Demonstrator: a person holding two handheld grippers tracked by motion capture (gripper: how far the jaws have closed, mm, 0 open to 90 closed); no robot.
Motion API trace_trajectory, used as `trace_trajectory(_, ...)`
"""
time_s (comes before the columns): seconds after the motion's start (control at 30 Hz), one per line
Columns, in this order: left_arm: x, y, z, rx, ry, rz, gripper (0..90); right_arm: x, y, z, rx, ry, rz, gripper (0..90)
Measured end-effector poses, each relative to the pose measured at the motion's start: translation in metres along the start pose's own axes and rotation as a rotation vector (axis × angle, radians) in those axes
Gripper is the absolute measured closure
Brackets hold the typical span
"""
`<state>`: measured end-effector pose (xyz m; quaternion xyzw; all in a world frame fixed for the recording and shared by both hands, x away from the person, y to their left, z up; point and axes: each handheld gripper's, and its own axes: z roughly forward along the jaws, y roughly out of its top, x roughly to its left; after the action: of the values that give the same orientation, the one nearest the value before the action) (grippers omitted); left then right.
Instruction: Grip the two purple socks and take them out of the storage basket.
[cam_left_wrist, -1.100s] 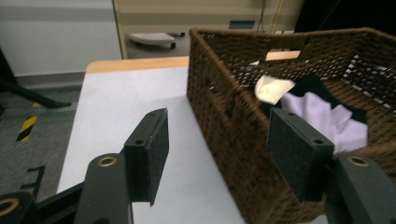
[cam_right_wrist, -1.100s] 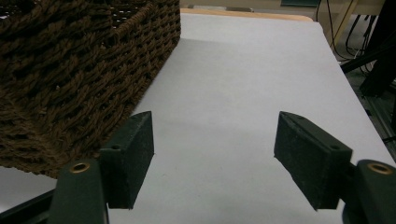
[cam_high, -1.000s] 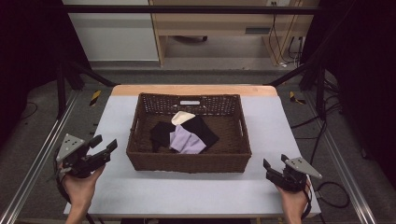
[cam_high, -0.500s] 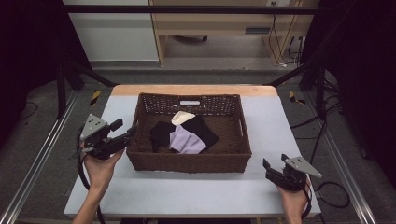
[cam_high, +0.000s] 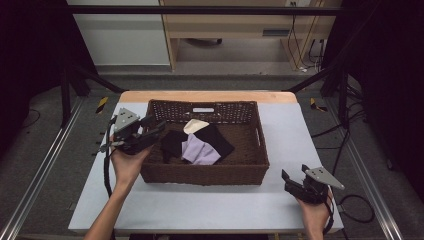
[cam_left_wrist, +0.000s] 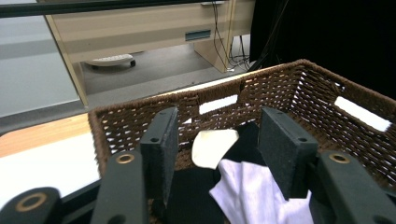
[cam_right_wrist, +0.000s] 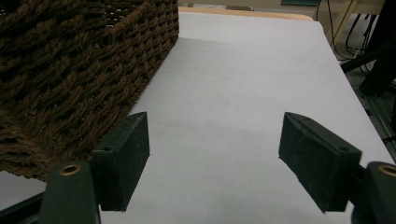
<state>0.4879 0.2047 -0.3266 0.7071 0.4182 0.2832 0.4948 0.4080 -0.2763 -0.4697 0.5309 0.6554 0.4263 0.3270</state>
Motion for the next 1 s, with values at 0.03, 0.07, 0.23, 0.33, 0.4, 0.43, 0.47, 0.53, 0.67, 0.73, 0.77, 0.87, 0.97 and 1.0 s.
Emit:
trace_trajectory(0.03, -0.001, 0.002, 0.004, 0.005, -0.004, 0.000, 47.9, 0.000, 0.000, 0.000, 0.000, 0.001, 0.000, 24.6)
trace_trajectory(0.07, -0.002, 0.003, 0.008, 0.009, -0.002, 0.004, 48.1, 0.000, 0.000, 0.000, 0.000, 0.001, 0.000, 24.6)
trace_trajectory(0.23, -0.008, 0.004, 0.027, 0.010, -0.037, -0.001, 48.1, -0.001, 0.000, 0.001, 0.001, 0.001, -0.001, 24.5)
trace_trajectory(0.33, -0.012, 0.004, 0.039, 0.026, -0.030, 0.031, 48.1, -0.001, 0.000, 0.001, 0.000, 0.001, 0.000, 24.5)
trace_trajectory(0.4, -0.015, 0.002, 0.046, 0.027, -0.022, 0.052, 48.1, -0.001, 0.000, 0.001, 0.001, -0.002, -0.001, 24.4)
trace_trajectory(0.43, -0.017, 0.001, 0.050, 0.031, -0.020, 0.062, 48.1, -0.001, 0.000, 0.001, 0.001, -0.002, -0.001, 24.4)
trace_trajectory(0.47, -0.018, 0.001, 0.053, 0.032, -0.018, 0.069, 48.4, -0.001, 0.000, 0.001, 0.000, -0.004, -0.002, 24.4)
trace_trajectory(0.53, -0.021, -0.001, 0.059, 0.044, -0.013, 0.092, 48.7, -0.001, 0.000, 0.002, 0.002, -0.004, -0.001, 24.4)
trace_trajectory(0.67, -0.023, -0.006, 0.072, 0.072, -0.024, 0.097, 48.8, -0.001, 0.000, 0.003, 0.005, -0.002, -0.006, 24.4)
trace_trajectory(0.73, -0.024, -0.009, 0.078, 0.086, -0.033, 0.089, 48.9, -0.001, 0.000, 0.003, 0.006, -0.003, -0.004, 24.3)
trace_trajectory(0.77, -0.024, -0.010, 0.081, 0.097, -0.036, 0.095, 49.3, -0.001, 0.000, 0.003, 0.008, -0.003, -0.003, 24.4)
trace_trajectory(0.87, -0.025, -0.014, 0.089, 0.131, -0.039, 0.097, 49.9, 0.000, 0.000, 0.003, 0.010, -0.001, 0.002, 24.4)
trace_trajectory(0.97, -0.026, -0.019, 0.098, 0.165, -0.048, 0.097, 52.1, 0.000, 0.000, 0.004, 0.011, -0.001, -0.002, 24.6)
trace_trajectory(1.0, -0.026, -0.020, 0.100, 0.178, -0.051, 0.097, 52.1, 0.000, 0.000, 0.004, 0.013, -0.001, -0.003, 24.6)
